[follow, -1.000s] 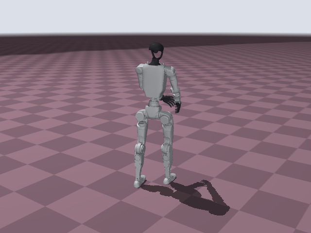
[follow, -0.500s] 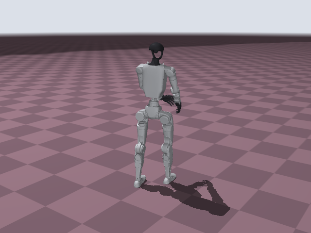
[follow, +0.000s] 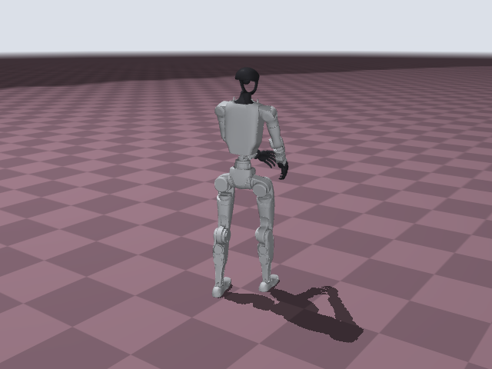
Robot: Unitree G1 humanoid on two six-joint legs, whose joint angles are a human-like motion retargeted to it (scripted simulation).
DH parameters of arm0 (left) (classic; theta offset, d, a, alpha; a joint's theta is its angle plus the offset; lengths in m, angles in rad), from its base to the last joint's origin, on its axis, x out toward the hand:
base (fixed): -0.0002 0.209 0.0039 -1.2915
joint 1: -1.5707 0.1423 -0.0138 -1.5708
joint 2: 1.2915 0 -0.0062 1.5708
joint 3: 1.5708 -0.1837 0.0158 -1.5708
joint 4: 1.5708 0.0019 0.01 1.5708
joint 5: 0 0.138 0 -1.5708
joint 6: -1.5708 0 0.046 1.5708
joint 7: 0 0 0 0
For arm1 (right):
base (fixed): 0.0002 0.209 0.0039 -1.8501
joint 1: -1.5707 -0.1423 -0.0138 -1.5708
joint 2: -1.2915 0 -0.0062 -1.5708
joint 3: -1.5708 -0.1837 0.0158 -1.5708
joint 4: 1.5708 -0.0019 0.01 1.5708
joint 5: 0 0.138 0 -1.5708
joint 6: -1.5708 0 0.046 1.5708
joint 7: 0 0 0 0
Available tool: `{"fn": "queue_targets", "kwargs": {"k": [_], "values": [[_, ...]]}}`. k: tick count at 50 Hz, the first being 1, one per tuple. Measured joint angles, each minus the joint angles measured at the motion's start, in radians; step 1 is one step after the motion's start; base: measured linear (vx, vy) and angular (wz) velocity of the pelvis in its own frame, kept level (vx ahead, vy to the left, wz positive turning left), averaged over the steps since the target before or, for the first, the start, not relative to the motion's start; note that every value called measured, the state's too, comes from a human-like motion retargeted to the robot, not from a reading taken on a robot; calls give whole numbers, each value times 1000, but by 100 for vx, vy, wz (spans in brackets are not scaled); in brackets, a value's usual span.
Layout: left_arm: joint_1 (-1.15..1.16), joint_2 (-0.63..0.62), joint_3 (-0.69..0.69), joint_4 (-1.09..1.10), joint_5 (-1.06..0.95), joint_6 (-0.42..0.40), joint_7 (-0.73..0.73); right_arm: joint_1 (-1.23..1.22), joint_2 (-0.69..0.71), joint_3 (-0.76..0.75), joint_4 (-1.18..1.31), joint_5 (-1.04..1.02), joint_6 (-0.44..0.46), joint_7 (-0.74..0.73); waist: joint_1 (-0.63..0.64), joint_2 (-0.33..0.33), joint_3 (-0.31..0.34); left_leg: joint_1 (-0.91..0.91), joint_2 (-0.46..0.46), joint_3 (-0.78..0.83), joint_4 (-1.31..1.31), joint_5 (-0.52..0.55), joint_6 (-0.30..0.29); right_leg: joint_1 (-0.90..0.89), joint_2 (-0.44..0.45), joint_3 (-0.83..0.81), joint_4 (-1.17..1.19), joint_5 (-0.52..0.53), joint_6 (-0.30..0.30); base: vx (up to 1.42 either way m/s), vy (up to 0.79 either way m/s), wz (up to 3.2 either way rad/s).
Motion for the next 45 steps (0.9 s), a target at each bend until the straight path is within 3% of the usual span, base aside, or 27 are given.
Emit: {"fn": "queue_targets", "kwargs": {"k": [18, 45], "values": [[2, 5, -9, -3, 19, 18, -14, 6, -10, 14, -15, 9, 14, 21, -10, 9, -6, 13, -5, 11, 1, -1, 6, 4, 1, 17, 5, 7, 10, 0, 0, 0], [6, 30, -1, -34, 73, 57, -16, -20, -24, 70, 19, -147, 54, 53, 6, 12, -2, 29, -13, 30, 3, 2, 19, 0, 2, 40, 28, 14, 30, 0, 0, 0]]}}
